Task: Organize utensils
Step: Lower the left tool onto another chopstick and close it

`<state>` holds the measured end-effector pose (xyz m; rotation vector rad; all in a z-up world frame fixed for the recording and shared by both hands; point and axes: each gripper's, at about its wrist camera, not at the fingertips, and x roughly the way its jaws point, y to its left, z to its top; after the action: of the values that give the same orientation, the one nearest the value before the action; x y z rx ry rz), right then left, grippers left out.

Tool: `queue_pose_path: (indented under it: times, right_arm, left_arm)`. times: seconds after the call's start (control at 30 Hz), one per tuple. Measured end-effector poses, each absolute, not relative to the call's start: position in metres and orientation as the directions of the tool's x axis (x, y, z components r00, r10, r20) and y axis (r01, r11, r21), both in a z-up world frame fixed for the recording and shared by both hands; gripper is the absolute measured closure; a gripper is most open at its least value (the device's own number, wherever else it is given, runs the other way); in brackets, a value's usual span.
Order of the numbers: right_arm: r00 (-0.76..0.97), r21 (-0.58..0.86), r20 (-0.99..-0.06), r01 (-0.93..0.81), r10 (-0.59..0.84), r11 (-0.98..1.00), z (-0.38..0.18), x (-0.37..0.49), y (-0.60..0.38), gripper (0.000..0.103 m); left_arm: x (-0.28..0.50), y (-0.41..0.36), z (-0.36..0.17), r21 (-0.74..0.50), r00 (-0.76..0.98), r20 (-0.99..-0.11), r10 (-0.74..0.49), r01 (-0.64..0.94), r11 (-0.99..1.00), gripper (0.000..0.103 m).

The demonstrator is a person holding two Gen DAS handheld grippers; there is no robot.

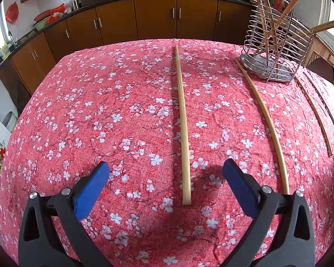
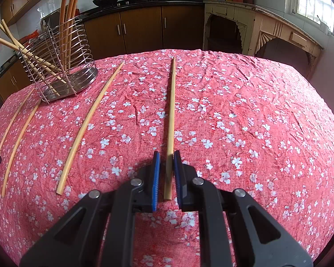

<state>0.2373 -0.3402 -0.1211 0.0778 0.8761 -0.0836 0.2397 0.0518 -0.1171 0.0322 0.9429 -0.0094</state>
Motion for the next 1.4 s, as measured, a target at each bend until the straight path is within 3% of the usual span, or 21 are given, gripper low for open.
queue_pose_path:
  times: [0.33, 0.47, 0.63, 0.77, 0.97, 1.03, 1.17, 1.33, 1.4]
  right_arm:
    - [0.635, 0.01, -0.77, 0.105, -0.059, 0.994, -0.121, 0.238, -0.338, 0.088]
    - [0.632, 0.004, -0.771, 0.132, -0.081, 0.991, -0.121, 0.238, -0.341, 0.076]
    - [0.632, 0.015, -0.771, 0.134, -0.074, 0.991, -0.121, 0.238, -0.344, 0.075]
    - [0.635, -0.011, -0.77, 0.091, -0.067, 0.996, -0.12, 0.237, -0.333, 0.086]
    - [0.636, 0.0, -0.77, 0.078, -0.05, 0.997, -0.12, 0.236, -0.331, 0.09]
    - [0.636, 0.011, -0.77, 0.08, -0.043, 0.997, -0.12, 0.234, -0.332, 0.091]
    - [0.635, 0.004, -0.771, 0.082, -0.049, 0.997, -0.12, 0.232, -0.332, 0.094]
    - [0.636, 0.025, -0.771, 0.094, -0.041, 0.995, -0.12, 0.227, -0.335, 0.096]
    - [0.637, 0.028, -0.77, 0.1, -0.042, 0.995, -0.119, 0.223, -0.337, 0.096]
  left_arm:
    - [0.236, 0.054, -0.115, 0.024, 0.587, -0.81, 0.008, 0.019, 1.0, 0.002]
    - [0.236, 0.054, -0.114, 0.024, 0.586, -0.81, 0.011, 0.014, 1.0, 0.002]
    - [0.236, 0.054, -0.114, 0.024, 0.585, -0.811, 0.011, 0.014, 1.0, 0.002]
    - [0.238, 0.054, -0.112, 0.023, 0.585, -0.811, 0.011, 0.014, 1.0, 0.002]
    - [0.23, 0.051, -0.109, 0.02, 0.587, -0.81, -0.004, 0.034, 0.999, 0.004]
    - [0.223, 0.046, -0.107, 0.023, 0.601, -0.799, -0.019, 0.062, 0.998, 0.018]
    - [0.219, 0.037, -0.104, 0.025, 0.612, -0.79, -0.032, 0.084, 0.996, 0.035]
    - [0.215, 0.033, -0.1, 0.03, 0.627, -0.778, -0.027, 0.079, 0.996, 0.076]
    - [0.209, 0.031, -0.1, 0.042, 0.629, -0.777, -0.018, 0.081, 0.996, 0.086]
